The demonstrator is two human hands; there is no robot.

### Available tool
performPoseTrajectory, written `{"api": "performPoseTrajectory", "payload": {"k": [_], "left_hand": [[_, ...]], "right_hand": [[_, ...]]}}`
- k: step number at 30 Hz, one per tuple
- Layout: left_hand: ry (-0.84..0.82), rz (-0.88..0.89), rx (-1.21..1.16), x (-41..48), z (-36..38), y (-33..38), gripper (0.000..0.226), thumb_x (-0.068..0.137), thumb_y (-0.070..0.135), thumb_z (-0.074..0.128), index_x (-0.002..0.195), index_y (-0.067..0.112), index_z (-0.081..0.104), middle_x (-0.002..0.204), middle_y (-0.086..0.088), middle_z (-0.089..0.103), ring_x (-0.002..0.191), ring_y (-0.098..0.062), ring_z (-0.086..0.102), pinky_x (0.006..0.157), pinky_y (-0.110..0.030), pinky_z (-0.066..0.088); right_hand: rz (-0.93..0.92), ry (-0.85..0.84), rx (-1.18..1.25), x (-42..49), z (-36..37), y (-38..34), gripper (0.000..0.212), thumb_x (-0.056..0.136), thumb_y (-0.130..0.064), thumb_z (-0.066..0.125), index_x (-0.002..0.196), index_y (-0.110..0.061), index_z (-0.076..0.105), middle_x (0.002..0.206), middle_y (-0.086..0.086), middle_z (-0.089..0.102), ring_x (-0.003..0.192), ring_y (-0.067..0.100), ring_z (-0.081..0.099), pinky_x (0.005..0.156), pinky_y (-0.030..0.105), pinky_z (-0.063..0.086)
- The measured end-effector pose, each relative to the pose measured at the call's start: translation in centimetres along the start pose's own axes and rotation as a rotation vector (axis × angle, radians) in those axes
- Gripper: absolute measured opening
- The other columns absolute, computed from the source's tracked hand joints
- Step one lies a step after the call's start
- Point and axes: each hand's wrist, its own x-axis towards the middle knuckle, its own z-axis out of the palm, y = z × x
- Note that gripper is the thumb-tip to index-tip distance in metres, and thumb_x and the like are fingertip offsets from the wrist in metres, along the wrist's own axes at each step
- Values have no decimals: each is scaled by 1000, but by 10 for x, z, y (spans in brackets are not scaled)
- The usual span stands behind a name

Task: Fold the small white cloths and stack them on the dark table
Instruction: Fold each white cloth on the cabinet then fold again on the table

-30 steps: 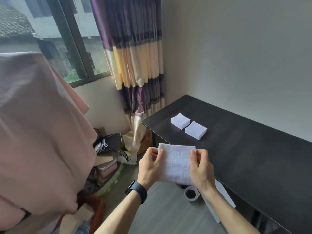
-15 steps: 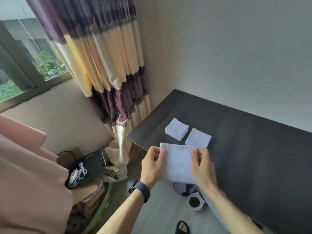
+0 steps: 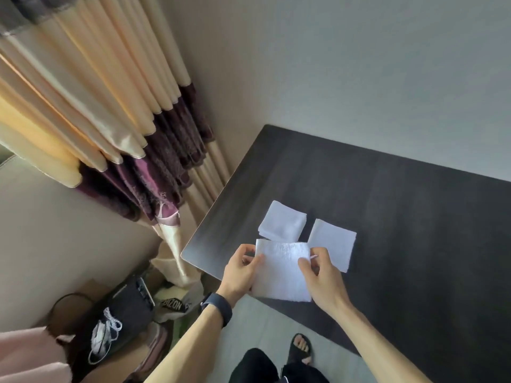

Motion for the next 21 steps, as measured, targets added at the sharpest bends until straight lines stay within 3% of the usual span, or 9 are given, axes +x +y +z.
{"api": "performPoseTrajectory", "payload": {"k": [2, 6, 9, 16, 21], "left_hand": [[-14, -11, 54, 27, 4, 6, 19, 93, 51, 57, 97, 32, 58, 95, 0, 71, 82, -19, 70, 60, -28, 54], [-17, 35, 149, 83, 14, 17, 21, 97, 50, 52, 96, 30, 57, 92, 5, 68, 77, -10, 63, 61, -18, 45], [-49, 51, 195, 124, 19, 23, 20, 98, 47, 51, 101, 28, 57, 88, 8, 67, 76, -6, 62, 60, -18, 44], [-160, 61, 298, 213, 20, 25, 21, 99, 46, 48, 108, 28, 56, 96, 12, 67, 85, -2, 62, 64, -19, 46], [-227, 87, 351, 249, 21, 24, 21, 99, 49, 49, 104, 30, 55, 89, 16, 66, 82, -6, 63, 66, -24, 47]], "right_hand": [[55, 28, -18, 21, 6, 2, 18, 101, -41, 44, 105, -24, 43, 74, -7, 57, 57, 6, 50, 47, 15, 39], [179, 164, -93, 67, 27, 8, 22, 104, -41, 34, 103, -20, 42, 68, -3, 56, 52, 10, 52, 43, 20, 35], [262, 245, -137, 101, 41, 13, 21, 104, -41, 31, 101, -21, 39, 68, -3, 56, 55, 13, 55, 44, 23, 37], [364, 311, -259, 173, 63, 23, 13, 103, -43, 31, 104, -29, 31, 70, -11, 54, 56, 9, 56, 47, 15, 35], [448, 357, -316, 202, 72, 34, 20, 103, -43, 31, 105, -25, 39, 70, -9, 55, 54, 10, 56, 46, 18, 37]]}}
